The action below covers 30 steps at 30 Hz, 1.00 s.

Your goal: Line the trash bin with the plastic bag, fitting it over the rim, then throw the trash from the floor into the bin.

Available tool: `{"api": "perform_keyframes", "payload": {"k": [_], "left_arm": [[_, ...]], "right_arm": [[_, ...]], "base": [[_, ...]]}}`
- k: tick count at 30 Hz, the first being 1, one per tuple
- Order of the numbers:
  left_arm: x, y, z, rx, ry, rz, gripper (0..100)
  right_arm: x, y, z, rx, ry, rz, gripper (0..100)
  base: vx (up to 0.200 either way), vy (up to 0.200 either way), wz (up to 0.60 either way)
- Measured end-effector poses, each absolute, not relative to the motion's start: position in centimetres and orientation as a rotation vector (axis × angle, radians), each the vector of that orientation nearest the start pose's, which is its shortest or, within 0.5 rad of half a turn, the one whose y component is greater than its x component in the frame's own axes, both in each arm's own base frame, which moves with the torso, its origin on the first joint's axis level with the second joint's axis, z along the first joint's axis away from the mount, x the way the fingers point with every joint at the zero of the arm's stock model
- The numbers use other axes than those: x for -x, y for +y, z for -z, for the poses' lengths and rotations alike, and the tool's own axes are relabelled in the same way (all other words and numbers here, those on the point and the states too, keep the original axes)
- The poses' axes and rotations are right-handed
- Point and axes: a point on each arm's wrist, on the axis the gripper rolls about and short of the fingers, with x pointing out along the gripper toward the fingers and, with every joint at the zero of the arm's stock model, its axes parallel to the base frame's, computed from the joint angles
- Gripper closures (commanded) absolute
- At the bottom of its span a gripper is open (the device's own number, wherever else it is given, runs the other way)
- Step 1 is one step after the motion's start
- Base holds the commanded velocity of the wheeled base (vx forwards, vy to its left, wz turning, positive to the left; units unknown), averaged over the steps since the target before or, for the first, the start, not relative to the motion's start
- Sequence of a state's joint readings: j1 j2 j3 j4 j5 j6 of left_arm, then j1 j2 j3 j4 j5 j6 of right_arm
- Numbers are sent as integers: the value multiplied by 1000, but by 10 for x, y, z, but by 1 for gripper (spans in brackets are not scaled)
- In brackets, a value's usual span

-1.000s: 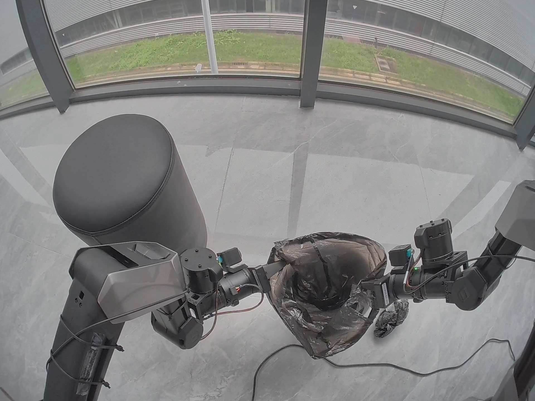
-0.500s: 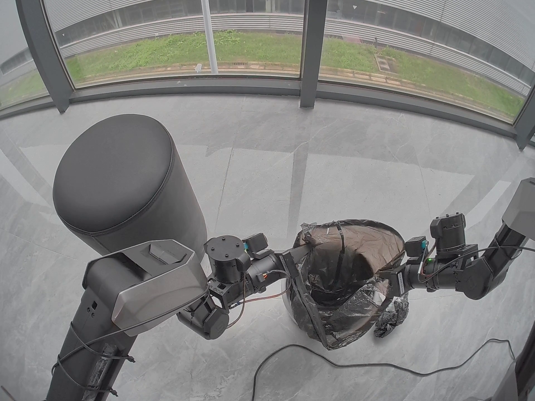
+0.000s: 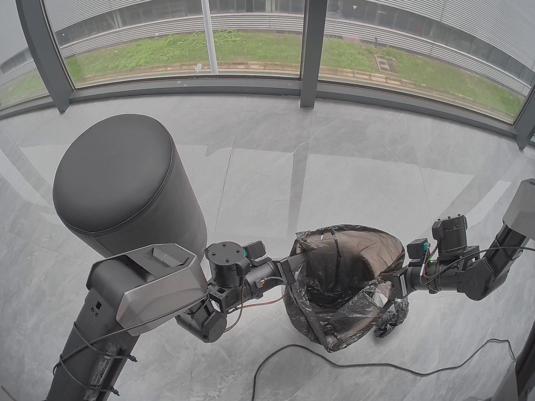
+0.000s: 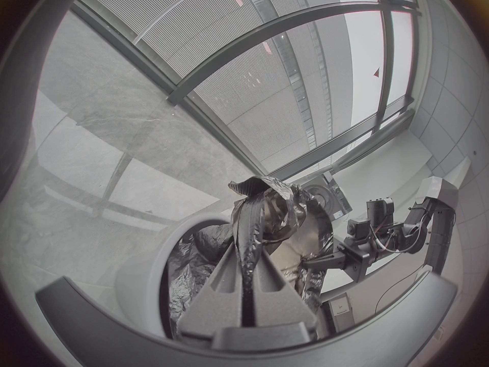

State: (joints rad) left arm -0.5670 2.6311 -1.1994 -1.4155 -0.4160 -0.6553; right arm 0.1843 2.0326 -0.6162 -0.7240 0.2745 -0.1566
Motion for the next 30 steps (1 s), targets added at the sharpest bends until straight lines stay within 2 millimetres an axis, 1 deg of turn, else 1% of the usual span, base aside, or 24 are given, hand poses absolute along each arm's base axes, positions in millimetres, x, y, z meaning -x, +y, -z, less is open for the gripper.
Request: {"api": "perform_keyframes", "payload": {"k": [6, 10, 15, 19, 20, 24, 30], "left_arm": [[-372, -229, 19, 563, 389, 898, 100], [-371, -216, 18, 501, 372, 882, 100], [-373, -211, 26, 436, 354, 880, 100], [-374, -220, 23, 434, 338, 905, 100], [-375, -222, 22, 435, 332, 908, 100], [-379, -228, 18, 437, 311, 920, 100], [-381, -227, 18, 438, 301, 913, 100]], "right_arm": [[-304, 61, -39, 121, 677, -492, 100], [-303, 61, -36, 121, 689, -492, 100], [-303, 61, -31, 120, 706, -491, 100], [-303, 60, -28, 116, 713, -496, 100], [-302, 60, -27, 114, 716, -501, 0], [-300, 62, -23, 115, 733, -511, 0], [-299, 56, -20, 118, 745, -497, 0]], "base": [[0, 0, 0], [0, 0, 0], [0, 0, 0], [0, 0, 0], [0, 0, 0], [0, 0, 0], [0, 0, 0]]}}
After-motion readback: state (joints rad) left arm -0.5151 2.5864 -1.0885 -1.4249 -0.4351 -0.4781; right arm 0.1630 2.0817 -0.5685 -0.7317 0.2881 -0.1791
